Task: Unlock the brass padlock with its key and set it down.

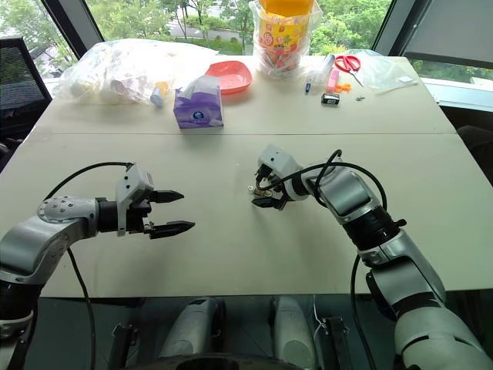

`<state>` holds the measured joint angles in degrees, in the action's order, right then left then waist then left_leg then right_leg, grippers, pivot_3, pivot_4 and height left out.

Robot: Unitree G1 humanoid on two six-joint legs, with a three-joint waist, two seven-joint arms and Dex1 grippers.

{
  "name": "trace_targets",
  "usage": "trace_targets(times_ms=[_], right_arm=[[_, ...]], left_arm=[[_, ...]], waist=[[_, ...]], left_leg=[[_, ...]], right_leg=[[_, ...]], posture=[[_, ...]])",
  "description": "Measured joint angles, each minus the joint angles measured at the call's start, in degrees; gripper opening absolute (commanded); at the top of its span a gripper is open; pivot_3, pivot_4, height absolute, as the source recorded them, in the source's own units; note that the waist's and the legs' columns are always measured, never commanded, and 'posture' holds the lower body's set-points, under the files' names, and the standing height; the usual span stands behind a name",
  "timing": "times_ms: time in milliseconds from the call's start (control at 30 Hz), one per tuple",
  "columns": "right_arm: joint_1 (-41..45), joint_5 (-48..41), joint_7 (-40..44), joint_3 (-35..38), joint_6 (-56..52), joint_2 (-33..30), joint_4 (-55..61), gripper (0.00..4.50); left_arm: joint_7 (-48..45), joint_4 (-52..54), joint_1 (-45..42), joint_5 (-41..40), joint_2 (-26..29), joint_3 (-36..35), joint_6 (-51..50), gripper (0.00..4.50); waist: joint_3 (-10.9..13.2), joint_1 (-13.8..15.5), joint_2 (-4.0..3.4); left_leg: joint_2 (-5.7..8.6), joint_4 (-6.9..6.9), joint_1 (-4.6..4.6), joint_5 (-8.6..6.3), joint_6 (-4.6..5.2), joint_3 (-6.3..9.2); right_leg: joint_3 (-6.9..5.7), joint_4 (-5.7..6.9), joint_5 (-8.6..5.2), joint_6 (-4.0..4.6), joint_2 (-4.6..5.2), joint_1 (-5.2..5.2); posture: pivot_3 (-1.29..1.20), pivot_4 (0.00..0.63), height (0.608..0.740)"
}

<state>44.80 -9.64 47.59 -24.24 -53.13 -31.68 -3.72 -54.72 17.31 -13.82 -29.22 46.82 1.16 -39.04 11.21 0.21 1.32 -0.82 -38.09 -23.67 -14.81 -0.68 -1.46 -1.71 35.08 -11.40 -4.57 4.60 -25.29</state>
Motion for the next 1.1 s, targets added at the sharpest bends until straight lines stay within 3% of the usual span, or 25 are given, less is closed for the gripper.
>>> trace_targets(times_ms=[167,200,300,433,567,733,833,967,1100], right_arm=[[-0.3,1.5,0.0,-0.1,0.4,0.1,0.3,0.97],[-0.6,1.7,0.0,-0.2,0.7,0.1,0.9,0.67],[-2.4,2.8,-0.1,-0.1,3.6,-0.2,2.5,0.67],[-5.9,3.7,-0.9,1.8,18.8,0.8,6.8,0.67],[-5.5,5.2,-3.1,6.1,30.1,0.9,11.4,0.67],[-5.4,11.2,-4.0,6.4,40.6,-0.6,12.0,0.67],[-5.3,13.4,-4.7,6.4,43.8,-0.3,11.9,0.67],[-5.3,15.4,-5.3,6.4,45.5,0.1,11.9,0.67],[-5.3,17.8,-5.6,6.4,47.1,0.1,11.9,0.67]], left_arm=[[0.2,0.8,0.1,0.0,0.0,0.0,0.0,4.5],[0.2,0.8,0.0,0.0,0.0,0.0,-0.1,4.5],[0.5,-0.5,-2.2,-1.1,-2.2,-0.4,-0.8,4.5],[0.9,-8.0,-10.2,-5.7,-8.3,-2.7,-2.9,4.5],[-1.9,-16.2,-17.7,-8.6,-10.3,-3.6,-4.6,4.5],[-6.4,-25.8,-23.6,-8.6,-12.5,-2.5,-4.5,4.5],[-9.1,-30.1,-27.1,-8.7,-14.2,-2.3,-4.4,3.69],[-11.6,-32.3,-28.9,-8.4,-14.7,-2.2,-4.3,2.18],[-11.7,-35.1,-30.2,-7.3,-16.6,-1.9,-4.0,2.18]], waist=[[0.0,0.0,0.0],[0.0,-0.1,0.0],[0.0,0.1,0.0],[0.0,0.3,0.01],[0.0,0.0,0.02],[0.0,-0.1,0.02],[0.0,-0.1,0.03],[0.0,-0.6,0.03],[0.0,-0.8,0.03]], left_leg=[[0.0,0.0,0.01,0.0,0.0,0.0],[0.0,0.0,0.01,0.0,0.0,0.0],[0.01,-0.01,0.04,0.0,0.0,0.01],[0.05,-0.08,0.03,0.0,0.0,0.02],[0.08,-0.08,0.09,0.01,0.0,0.0],[0.09,-0.06,0.09,0.01,0.0,0.01],[0.09,-0.07,0.09,0.01,0.0,0.01],[0.09,-0.07,0.1,0.01,0.01,0.02],[0.1,-0.08,0.09,0.01,0.01,0.03]], right_leg=[[0.0,0.01,0.0,0.0,-0.01,0.0],[0.0,0.01,0.0,0.0,-0.01,0.01],[-0.01,0.01,0.0,-0.01,-0.01,0.05],[-0.01,0.05,0.1,-0.2,-0.04,0.07],[0.0,0.06,0.12,-0.27,-0.04,0.13],[0.0,0.05,0.12,-0.26,-0.05,0.13],[0.0,0.06,0.12,-0.25,-0.05,0.14],[0.01,0.07,0.12,-0.26,-0.05,0.15],[0.01,0.08,0.12,-0.26,-0.05,0.16]], posture=[[0.0,0.15,0.74],[0.0,0.15,0.74],[0.0,0.15,0.74],[0.0,0.15,0.74],[0.0,0.15,0.74],[0.0,0.15,0.74],[0.0,0.15,0.74],[0.0,0.15,0.74],[0.0,0.15,0.74]])
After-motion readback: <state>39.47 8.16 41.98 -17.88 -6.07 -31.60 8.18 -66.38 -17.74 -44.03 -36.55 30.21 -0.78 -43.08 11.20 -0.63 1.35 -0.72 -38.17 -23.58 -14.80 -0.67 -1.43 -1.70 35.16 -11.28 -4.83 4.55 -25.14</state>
